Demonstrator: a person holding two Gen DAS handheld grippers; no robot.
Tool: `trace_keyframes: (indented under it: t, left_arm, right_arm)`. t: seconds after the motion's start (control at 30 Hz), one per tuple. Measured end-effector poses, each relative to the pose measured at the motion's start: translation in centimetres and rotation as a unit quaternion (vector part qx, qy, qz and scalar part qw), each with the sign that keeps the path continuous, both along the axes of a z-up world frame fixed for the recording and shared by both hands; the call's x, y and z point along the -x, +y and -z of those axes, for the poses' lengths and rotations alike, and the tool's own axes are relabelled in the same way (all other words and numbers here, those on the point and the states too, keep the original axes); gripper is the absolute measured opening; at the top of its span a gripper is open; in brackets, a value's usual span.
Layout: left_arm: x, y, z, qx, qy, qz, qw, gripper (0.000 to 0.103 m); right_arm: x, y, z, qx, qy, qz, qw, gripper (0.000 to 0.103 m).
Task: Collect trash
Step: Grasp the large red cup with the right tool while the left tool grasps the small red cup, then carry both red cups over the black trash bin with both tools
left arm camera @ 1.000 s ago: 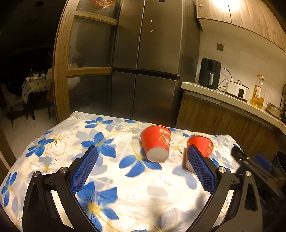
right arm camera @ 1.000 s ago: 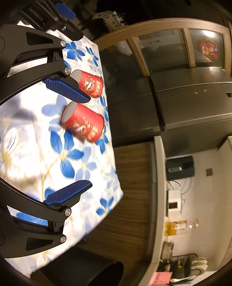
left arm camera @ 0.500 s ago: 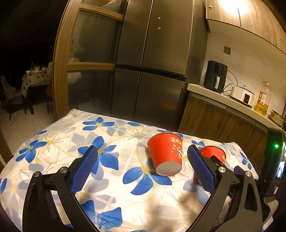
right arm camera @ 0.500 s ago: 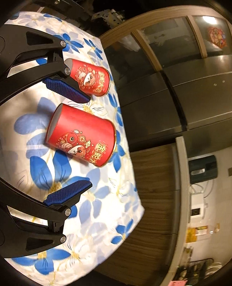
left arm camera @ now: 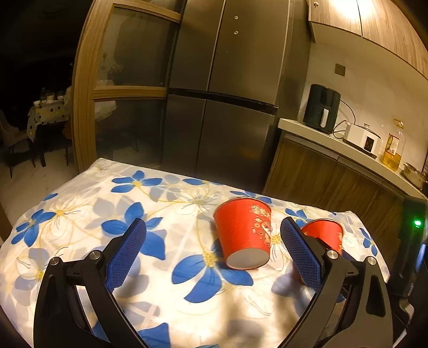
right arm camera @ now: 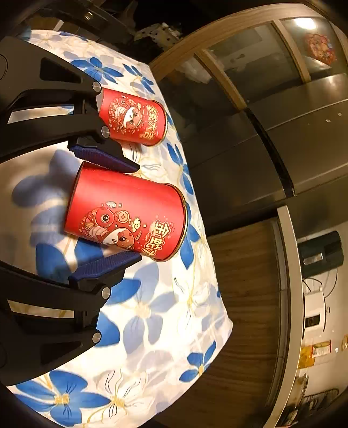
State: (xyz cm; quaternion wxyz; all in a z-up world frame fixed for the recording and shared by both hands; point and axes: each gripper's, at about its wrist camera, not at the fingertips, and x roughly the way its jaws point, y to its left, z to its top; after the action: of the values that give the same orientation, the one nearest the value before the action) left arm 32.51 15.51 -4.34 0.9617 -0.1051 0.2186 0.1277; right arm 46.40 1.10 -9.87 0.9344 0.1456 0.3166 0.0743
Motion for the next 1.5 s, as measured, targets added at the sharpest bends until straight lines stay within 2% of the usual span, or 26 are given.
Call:
trace_keyframes:
  t: [0.33,0.6,0.73,0.77,0.8,0.87,0.97,1.23,1.5]
  left_arm:
    - [-5.1,-2.1,1.7,-0.015,0.033,0.025,0.9990,0.096]
    - [-7.6,-1.4,3.5,0.023,0.072,0.029,0.9967,0.095]
    - [-8.2,-1.2,4.0,0.034,0.087,0.035,0.9950,0.087]
    - [-8.3,-1.1,4.1,0.036,0.089,0.037,0.9947,0.078]
    - [-8.4,-1.1,4.3,0.040,0.093,0.039,0.9941,0.074]
    - [-8.4,-0.9,4.5,0.046,0.095,0.041,0.9935,0.065]
    - [-8.2,-0.8,4.5,0.052,0.089,0.046,0.9936,0.063]
    - [-6.8,-0.9,3.7,0.051,0.077,0.041,0.9949,0.062]
    - [-3.3,-2.7,1.6,0.040,0.069,0.038,0.9961,0.062]
  right_arm:
    - [4.2,-4.6,-2.2,-0.003,-0.050,0.031,0.998,0.059]
    - [5.8,-5.1,-3.8,-0.001,-0.079,0.022,0.997,0.059]
    - [6.1,-4.7,-4.0,0.003,-0.083,0.016,0.996,0.059]
    - [6.2,-4.6,-4.0,0.003,-0.084,0.015,0.996,0.059]
    - [6.2,-4.6,-3.9,0.003,-0.083,0.014,0.996,0.059]
    - [6.3,-4.5,-3.9,0.003,-0.081,0.012,0.997,0.059]
    - [6.4,-4.4,-3.9,0.005,-0.083,0.011,0.997,0.059]
    - [6.6,-4.3,-4.1,0.003,-0.083,0.008,0.996,0.059]
    - [8.1,-5.4,-5.3,0.001,-0.096,0.007,0.995,0.059]
